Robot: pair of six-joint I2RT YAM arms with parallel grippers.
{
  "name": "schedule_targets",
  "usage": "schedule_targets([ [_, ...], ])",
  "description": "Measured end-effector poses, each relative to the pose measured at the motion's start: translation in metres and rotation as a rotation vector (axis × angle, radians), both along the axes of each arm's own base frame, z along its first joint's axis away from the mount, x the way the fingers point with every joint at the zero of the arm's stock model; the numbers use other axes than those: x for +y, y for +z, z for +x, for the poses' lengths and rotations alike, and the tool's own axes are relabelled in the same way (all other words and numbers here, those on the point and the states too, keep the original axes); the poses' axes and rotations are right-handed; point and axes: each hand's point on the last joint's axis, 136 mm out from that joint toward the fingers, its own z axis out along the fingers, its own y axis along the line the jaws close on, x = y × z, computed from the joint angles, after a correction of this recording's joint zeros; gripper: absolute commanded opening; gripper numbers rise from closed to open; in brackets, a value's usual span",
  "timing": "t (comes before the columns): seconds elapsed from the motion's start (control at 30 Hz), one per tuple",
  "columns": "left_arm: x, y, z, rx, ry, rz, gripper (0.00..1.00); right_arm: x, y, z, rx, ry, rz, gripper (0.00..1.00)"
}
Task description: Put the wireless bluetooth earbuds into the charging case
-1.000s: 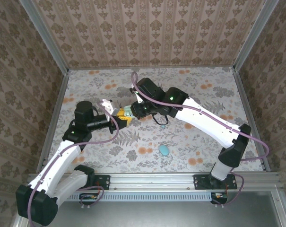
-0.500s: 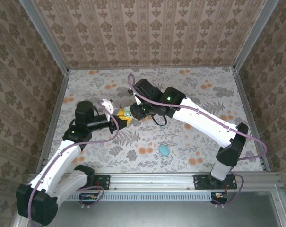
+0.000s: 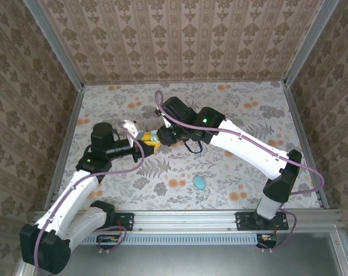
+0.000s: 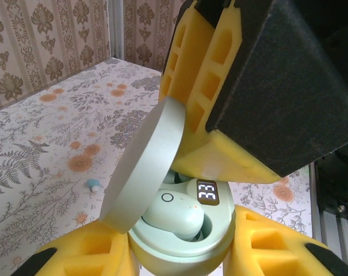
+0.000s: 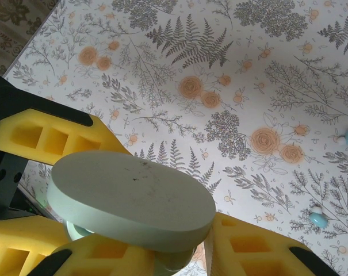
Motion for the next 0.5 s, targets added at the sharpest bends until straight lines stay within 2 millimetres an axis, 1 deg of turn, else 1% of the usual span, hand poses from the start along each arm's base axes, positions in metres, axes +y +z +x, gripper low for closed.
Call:
schedule_targets([
  [0.13, 0.0, 0.0, 0.0, 0.0, 0.0, 0.0, 0.0, 0.0007, 0.0006, 0.0001, 0.001, -0.002, 0.006, 0.31],
  [0.27, -0.0002, 0.0002, -0.0004, 0.0, -0.002, -0.001, 0.0, 0.0024, 0.0022, -0.0025, 0.011, -0.004, 0.041, 0.38],
  [0.37, -0.0006, 0.0006, -0.0008, -0.001, -0.007, -0.003, 0.0, 0.0026, 0.0034, -0.0052, 0.021, -0.003, 0.07, 0.39],
  [0.5, -0.0013, 0.0009, -0.0001, -0.003, -0.01, -0.005, 0.0, 0.0011, 0.0038, -0.0031, 0.04, -0.019, 0.108, 0.39],
])
